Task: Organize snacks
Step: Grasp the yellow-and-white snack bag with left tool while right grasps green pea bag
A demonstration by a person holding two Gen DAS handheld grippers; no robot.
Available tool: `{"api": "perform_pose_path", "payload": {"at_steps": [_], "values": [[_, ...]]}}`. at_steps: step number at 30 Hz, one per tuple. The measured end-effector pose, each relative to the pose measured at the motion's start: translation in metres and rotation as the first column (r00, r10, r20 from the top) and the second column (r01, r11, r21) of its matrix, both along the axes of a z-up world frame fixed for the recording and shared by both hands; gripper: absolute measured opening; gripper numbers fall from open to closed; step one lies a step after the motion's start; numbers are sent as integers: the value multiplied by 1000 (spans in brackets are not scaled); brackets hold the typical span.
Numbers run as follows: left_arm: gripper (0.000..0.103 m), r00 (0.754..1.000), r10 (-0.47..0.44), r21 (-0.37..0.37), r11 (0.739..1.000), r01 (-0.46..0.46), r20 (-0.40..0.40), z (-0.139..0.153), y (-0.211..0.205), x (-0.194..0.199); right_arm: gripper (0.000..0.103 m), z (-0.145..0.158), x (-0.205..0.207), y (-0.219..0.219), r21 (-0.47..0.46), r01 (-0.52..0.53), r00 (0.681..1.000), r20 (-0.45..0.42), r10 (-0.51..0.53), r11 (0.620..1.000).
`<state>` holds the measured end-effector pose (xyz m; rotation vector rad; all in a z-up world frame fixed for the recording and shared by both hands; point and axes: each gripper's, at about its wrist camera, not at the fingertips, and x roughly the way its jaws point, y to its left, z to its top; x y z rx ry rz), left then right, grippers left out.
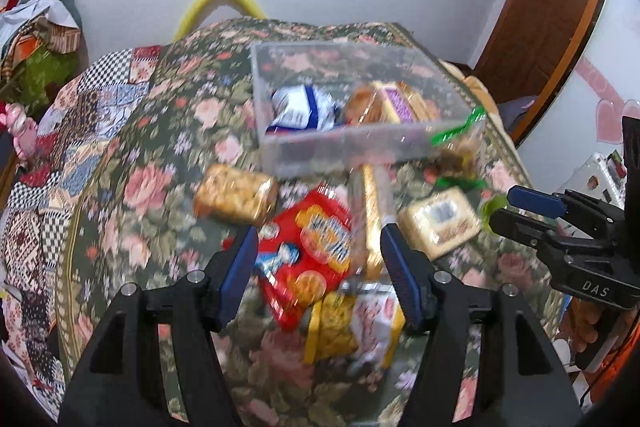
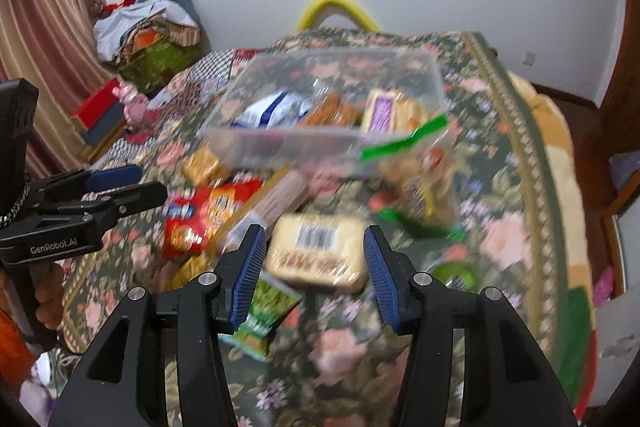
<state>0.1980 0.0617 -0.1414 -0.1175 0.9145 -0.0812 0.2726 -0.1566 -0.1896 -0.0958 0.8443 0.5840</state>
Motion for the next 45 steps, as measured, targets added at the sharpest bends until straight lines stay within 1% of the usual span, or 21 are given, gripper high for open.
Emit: {"api": "perform_pose_path", "payload": {"at_steps": [10, 13, 14, 16, 18, 21, 23, 26, 28, 29, 31, 32, 36, 38, 39, 40, 43, 45], "values": [[65, 998, -33, -1, 999, 33, -57, -33, 3, -31, 48, -41, -15, 26, 20, -65, 989, -129, 67, 998], [65, 997, -27, -30, 999, 25, -70, -41, 5, -39, 48, -52, -15, 31, 38, -78, 981, -176, 83, 996], [66, 997, -26, -47, 999, 22, -76, -43, 6, -41, 48, -56, -15, 33, 31, -75, 981, -179, 79, 997], [66, 996, -25, -63, 998, 19, -86, -46, 6, -44, 54, -58, -14, 33, 27, -64, 982, -175, 68, 998], [67, 996, -28, -62, 998, 22, -90, -48, 5, -45, 55, -58, -13, 30, 31, -59, 982, -179, 63, 998], [69, 995, -39, -61, 998, 34, -93, -52, 1, -48, 55, -63, -13, 24, -12, -48, 984, -171, 45, 999], [70, 994, -54, -66, 997, 48, -97, -54, -4, -47, 53, -64, -16, 17, -23, -49, 986, -160, 44, 999], [75, 993, -65, -76, 995, 58, -102, -56, -10, -46, 52, -62, -20, 6, -46, -40, 989, -142, 33, 998], [83, 991, -72, -94, 994, 62, -109, -57, -12, -44, 52, -62, -19, -1, -41, -35, 989, -146, 28, 999], [84, 991, -75, -111, 992, 62, -113, -58, -14, -42, 51, -61, -18, -5, -33, -34, 988, -154, 29, 999], [84, 990, -76, -123, 991, 61, -118, -59, -17, -40, 45, -60, -17, -11, -24, -35, 986, -161, 31, 999], [85, 989, -81, -125, 990, 66, -121, -61, -19, -39, 44, -59, -16, -14, -18, -33, 986, -164, 30, 999], [85, 987, -87, -89, 993, 75, -139, -70, -28, -31, 45, -62, -12, -18, -3, -36, 983, -180, 35, 999], [85, 985, -81, -78, 995, 70, -155, -77, -30, -27, 47, -63, -11, -16, 10, -37, 979, -199, 38, 999], [85, 984, -78, -80, 995, 66, -162, -80, -30, -24, 50, -63, -9, -11, 16, -38, 978, -203, 40, 999], [85, 983, -76, -87, 994, 62, -167, -82, -29, -22, 50, -63, -9, -12, 22, -36, 978, -204, 40, 999], [85, 983, -64, -104, 993, 46, -172, -89, -28, -16, 50, -65, -9, -7, 9, -37, 982, -186, 38, 999], [84, 985, -59, -100, 994, 43, -160, -90, -29, -15, 50, -66, -12, -3, -18, -43, 987, -159, 39, 999]]}}
